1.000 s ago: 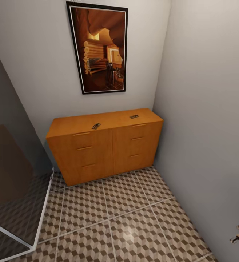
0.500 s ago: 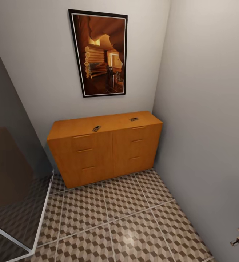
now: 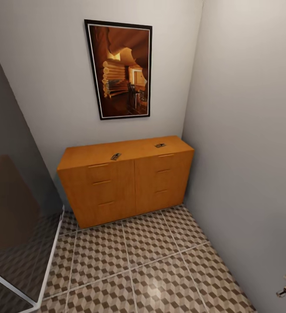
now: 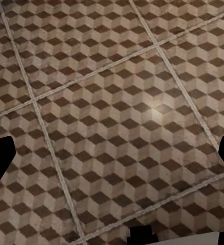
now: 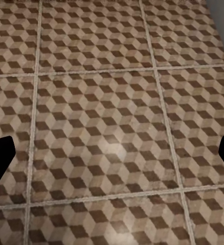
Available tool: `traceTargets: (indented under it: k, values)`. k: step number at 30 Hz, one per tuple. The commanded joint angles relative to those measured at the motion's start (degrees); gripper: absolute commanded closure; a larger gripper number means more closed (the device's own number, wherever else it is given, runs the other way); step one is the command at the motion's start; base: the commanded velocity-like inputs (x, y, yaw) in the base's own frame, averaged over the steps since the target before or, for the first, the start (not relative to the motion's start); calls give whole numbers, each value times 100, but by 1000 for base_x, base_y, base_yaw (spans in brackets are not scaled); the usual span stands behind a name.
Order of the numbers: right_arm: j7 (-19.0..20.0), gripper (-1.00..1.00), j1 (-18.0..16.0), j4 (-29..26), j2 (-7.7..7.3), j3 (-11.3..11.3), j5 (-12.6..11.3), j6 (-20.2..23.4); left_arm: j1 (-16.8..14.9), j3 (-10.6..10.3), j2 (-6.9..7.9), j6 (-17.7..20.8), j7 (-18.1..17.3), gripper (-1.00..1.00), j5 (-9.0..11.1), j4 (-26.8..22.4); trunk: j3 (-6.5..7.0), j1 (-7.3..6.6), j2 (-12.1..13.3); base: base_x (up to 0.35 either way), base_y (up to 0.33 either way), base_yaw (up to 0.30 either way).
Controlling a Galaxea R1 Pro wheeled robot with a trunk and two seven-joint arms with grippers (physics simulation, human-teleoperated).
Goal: Take the four mousetraps from the cabinet in the bathroom and place them on the bathroom floor. Make sure all four end up on the same floor surface, and ensure that at least two of them are either under or directly next to the same bathroom sink.
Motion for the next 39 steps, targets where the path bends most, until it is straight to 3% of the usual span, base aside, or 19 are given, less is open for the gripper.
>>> traceTargets:
  k: [1, 21, 26, 27, 29, 30, 32, 33, 39]
  values:
    - [14, -100, -4, 3, -2, 3, -2, -16, -6, -48, -4, -27, 10, -100, 25, 17, 4, 0, -4, 0, 0, 0]
    - [14, -100, 2, 3, -2, -4, -3, -8, -6, -16, -9, 51, 45, -100, 30, -19, 31, 0, -4, 0, 0, 0]
    - [14, -100, 0, 3, -2, -4, -3, -8, -12, 3, -15, 1117, 54, -100, 30, -235, 31, 0, -4, 0, 0, 0]
    - [14, -100, 0, 3, -2, 1, -3, -8, -13, 6, 22, 1874, 54, -100, 25, -678, 31, 0, -4, 0, 0, 0]
    - [14, -100, 0, 3, -2, 2, -3, -8, -14, 6, 82, 2384, 54, -100, 22, -1067, 31, 0, -4, 0, 0, 0]
    - [14, -100, -1, 3, -2, 3, -3, -8, -14, 7, 160, 2902, 54, -100, 18, -1546, 31, 0, -4, 0, 0, 0]
    - [14, -100, 1, 3, -2, 4, -3, -6, -15, 7, 235, 3369, 59, -100, 14, -2017, 31, 0, -4, 0, 0, 0]
    - [14, -100, 2, 3, -2, 4, -3, -3, -15, 9, 301, 3793, 73, -100, 12, -2447, 31, 0, -4, 0, 0, 0]
    - [14, -100, 2, 3, -2, 2, -5, 0, -21, 25, 437, 5278, 370, -100, 2, -3889, 31, 0, -4, 0, 0, 0]
